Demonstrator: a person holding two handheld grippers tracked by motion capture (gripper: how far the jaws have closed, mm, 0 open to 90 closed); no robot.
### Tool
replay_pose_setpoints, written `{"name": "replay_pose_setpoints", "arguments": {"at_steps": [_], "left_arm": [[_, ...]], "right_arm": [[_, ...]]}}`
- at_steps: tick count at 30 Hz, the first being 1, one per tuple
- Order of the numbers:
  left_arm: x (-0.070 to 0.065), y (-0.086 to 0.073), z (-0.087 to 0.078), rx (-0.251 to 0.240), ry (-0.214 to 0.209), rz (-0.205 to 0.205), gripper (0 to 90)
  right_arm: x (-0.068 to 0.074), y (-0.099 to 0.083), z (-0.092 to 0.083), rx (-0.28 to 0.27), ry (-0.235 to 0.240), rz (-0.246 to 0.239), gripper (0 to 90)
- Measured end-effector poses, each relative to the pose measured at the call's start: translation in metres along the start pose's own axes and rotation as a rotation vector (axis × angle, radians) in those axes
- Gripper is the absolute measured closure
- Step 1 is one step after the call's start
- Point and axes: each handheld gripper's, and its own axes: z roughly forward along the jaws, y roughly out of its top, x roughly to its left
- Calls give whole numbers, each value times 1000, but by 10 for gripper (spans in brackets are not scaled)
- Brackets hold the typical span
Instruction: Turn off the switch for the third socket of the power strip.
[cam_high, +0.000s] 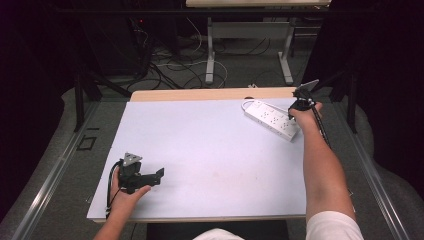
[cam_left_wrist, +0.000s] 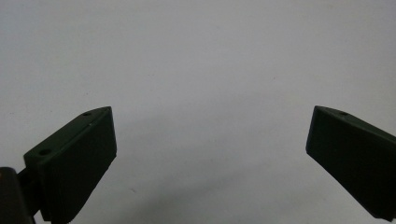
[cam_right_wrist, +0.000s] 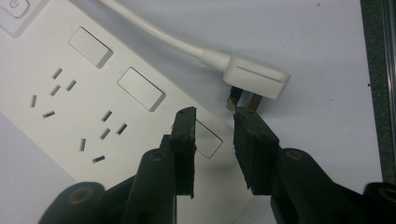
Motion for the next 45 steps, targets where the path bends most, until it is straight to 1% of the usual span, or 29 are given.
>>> {"name": "replay_pose_setpoints", "arguments": {"at_steps": [2, 3, 4, 6, 7, 8, 11, 13, 14, 15, 16, 17, 22, 23, 24, 25, 26, 29, 30, 32, 33, 34, 36, 37, 41, 43, 44, 45], "left_arm": [[-1, 0, 1, -7, 1, -8, 17], [-1, 0, 1, -6, 2, -8, 17], [-1, 0, 0, 0, 0, -7, 17], [-1, 0, 1, -7, 3, -8, 17], [-1, 0, 1, -7, 3, -9, 17], [-1, 0, 1, -9, 4, -10, 17], [-1, 0, 1, -12, 3, -8, 17], [-1, 0, 1, -10, 3, -7, 17], [-1, 0, 1, -10, 3, -7, 17], [-1, 0, 1, -11, 3, -7, 17], [-1, 0, 1, -10, 3, -7, 17], [-1, 0, 1, -11, 3, -8, 17], [-1, 0, 1, -11, 4, -7, 17], [-1, 0, 1, -11, 3, -7, 17], [-1, 0, 1, -11, 3, -7, 17], [-1, 0, 1, -11, 3, -7, 17], [-1, 0, 1, -10, 2, -7, 17], [-1, 0, 1, -10, 3, -6, 17], [-1, 0, 1, -10, 3, -6, 17], [-1, 0, 1, -11, 2, -6, 17], [-1, 0, 1, -11, 1, -6, 17], [-1, 0, 2, -11, 1, -7, 17], [-1, 0, 2, -8, 2, -4, 17], [-2, 0, 2, -8, -1, -11, 17], [-2, 0, 2, -6, 0, -7, 17], [-3, 0, 3, -10, 4, -5, 17], [-2, 1, 2, 4, 1, 7, 17], [-2, 1, 2, -2, -1, 3, 17]], "right_arm": [[1, 0, -1, -9, -11, 14, 663], [0, 0, -1, -15, -11, 11, 653], [0, 0, -2, -17, -2, 3, 646], [1, 1, -4, -22, -2, 14, 625], [1, 2, -5, -13, 1, 7, 618], [1, 1, -5, -28, 11, 0, 612], [2, 2, -6, -35, 10, 5, 587], [2, 2, -7, -46, 11, -2, 570], [2, 2, -7, -46, 20, -7, 561], [3, 2, -7, -51, 13, -13, 554], [4, 2, -8, -42, 16, -18, 547], [4, 2, -8, -66, 20, -27, 539], [8, 2, -10, -80, 37, -49, 498], [8, 2, -10, -83, 31, -52, 485], [9, 2, -10, -93, 55, -54, 472], [10, 2, -11, -99, 42, -60, 461], [11, 2, -12, -95, 55, -68, 449], [15, 2, -14, -117, 60, -64, 416], [15, 1, -14, -122, 61, -75, 404], [17, 1, -15, -125, 63, -88, 377], [18, 1, -15, -136, 76, -90, 356], [19, 1, -16, -136, 68, -91, 334], [22, 0, -16, -146, 83, -89, 288], [24, 0, -16, -155, 88, -82, 262], [30, -2, -19, -176, 100, -102, 165], [33, -3, -20, -187, 97, -114, 154], [34, -4, -21, -186, 98, -121, 149], [35, -4, -22, -192, 96, -128, 144]]}}
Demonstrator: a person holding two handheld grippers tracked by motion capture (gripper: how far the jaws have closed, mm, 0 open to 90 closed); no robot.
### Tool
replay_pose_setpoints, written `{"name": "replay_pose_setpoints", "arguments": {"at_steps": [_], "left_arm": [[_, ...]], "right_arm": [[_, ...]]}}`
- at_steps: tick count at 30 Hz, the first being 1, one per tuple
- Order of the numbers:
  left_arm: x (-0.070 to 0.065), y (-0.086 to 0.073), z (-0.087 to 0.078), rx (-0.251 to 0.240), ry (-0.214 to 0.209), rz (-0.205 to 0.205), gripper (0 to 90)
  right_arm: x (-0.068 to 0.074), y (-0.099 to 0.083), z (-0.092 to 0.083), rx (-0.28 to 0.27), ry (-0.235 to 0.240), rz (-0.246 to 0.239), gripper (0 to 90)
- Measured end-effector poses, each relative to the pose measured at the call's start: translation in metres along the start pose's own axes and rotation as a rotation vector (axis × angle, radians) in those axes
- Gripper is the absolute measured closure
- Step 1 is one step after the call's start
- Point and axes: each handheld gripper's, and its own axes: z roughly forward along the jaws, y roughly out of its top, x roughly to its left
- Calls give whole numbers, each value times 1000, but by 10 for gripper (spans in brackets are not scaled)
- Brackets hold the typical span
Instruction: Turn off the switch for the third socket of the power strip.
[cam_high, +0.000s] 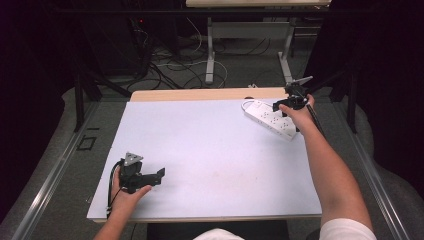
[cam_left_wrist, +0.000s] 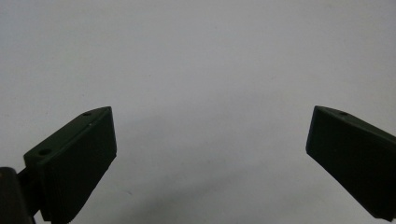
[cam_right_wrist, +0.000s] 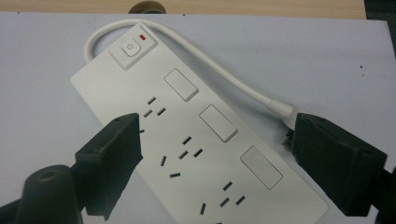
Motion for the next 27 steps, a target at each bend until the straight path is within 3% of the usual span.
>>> {"name": "replay_pose_setpoints", "arguments": {"at_steps": [9, 21, 27], "left_arm": [[-1, 0, 1, -4, -3, -11, 17], [0, -1, 0, -1, -2, -8, 17], [0, 0, 0, 4, -2, -8, 17]], "right_arm": [[6, -1, -8, -38, 25, -22, 0], [17, -4, -22, -93, 24, -82, 0], [23, -6, -30, -97, 35, -87, 0]]}}
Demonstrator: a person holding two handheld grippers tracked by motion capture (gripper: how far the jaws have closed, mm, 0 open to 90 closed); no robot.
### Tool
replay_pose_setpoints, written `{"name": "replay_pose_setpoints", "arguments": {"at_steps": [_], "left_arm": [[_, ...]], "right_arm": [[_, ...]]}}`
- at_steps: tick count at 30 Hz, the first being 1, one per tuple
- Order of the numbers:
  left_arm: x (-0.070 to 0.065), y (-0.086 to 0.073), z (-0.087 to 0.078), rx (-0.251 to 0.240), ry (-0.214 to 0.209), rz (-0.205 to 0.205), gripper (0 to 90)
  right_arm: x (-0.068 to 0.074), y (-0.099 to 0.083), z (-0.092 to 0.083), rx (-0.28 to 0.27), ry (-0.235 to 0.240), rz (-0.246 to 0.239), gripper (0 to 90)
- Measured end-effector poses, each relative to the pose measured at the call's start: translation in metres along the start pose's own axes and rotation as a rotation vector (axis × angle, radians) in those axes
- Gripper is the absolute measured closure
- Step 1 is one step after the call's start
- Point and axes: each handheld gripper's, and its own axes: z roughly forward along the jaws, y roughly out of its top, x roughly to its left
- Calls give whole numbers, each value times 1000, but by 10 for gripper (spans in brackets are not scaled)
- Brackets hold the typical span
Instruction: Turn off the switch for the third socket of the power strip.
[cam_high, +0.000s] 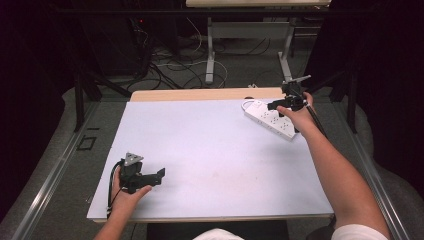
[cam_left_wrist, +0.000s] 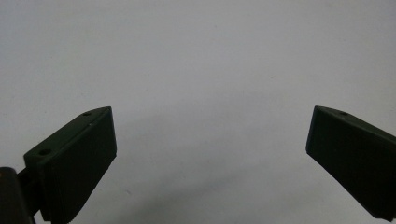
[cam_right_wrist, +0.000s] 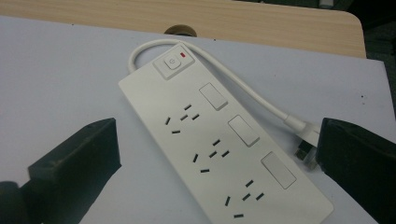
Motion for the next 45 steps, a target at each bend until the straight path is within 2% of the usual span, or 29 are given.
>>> {"name": "replay_pose_setpoints", "arguments": {"at_steps": [4, 9, 15, 32, 35, 45], "left_arm": [[0, 0, 0, -1, 0, 0, 17], [0, 0, 0, -1, 1, 0, 17], [0, 0, 0, -13, 4, -3, 17], [0, 0, -1, -10, 5, 4, 17], [0, 0, -1, -7, 5, 3, 17], [-1, 0, -1, -10, 5, 2, 17]], "right_arm": [[3, -1, -6, -14, 9, -31, 0], [10, -3, -16, -25, 28, -41, 0], [20, -7, -30, -34, 50, -78, 0], [59, -29, -73, -78, 93, -181, 16], [62, -35, -78, -94, 122, -177, 17], [62, -55, -87, -123, 160, -180, 23]]}}
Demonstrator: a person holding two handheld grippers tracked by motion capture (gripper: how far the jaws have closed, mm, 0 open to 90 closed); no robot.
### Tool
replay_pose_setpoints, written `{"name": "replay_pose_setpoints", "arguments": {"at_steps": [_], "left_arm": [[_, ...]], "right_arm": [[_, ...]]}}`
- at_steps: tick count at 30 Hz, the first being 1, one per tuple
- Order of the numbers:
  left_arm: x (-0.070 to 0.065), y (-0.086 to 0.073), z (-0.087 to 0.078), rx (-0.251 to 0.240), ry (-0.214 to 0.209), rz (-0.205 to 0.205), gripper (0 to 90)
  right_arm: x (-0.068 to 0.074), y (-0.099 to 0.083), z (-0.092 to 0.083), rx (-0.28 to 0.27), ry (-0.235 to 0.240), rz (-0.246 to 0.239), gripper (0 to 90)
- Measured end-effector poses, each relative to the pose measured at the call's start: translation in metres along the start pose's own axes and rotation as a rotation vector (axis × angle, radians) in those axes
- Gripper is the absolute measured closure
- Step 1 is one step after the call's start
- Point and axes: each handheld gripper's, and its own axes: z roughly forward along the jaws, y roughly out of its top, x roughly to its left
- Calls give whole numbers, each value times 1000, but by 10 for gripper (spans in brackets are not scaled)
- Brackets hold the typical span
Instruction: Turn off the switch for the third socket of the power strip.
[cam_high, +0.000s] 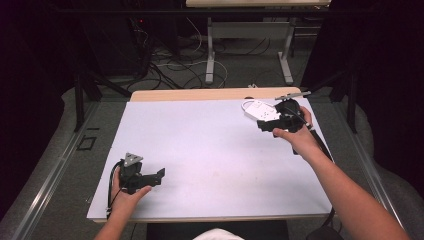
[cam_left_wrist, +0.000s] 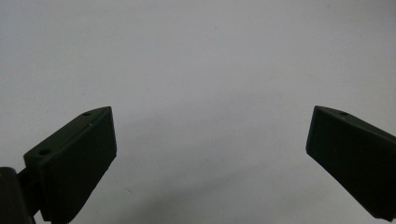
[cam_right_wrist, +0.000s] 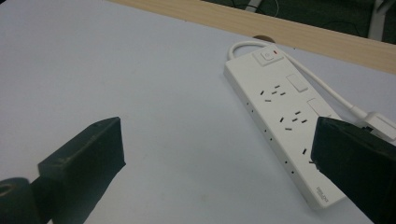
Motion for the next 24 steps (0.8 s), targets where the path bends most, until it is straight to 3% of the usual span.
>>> {"name": "replay_pose_setpoints", "arguments": {"at_steps": [10, 18, 24], "left_arm": [[0, 0, 0, 2, 1, 1, 17], [0, 0, 0, 3, 2, 2, 17], [-1, 0, 0, 0, 4, 2, 17]], "right_arm": [[5, -27, -6, -35, 54, -4, 26], [11, -47, -7, -74, 56, -24, 26], [16, -61, -7, -93, 70, -12, 25]]}}
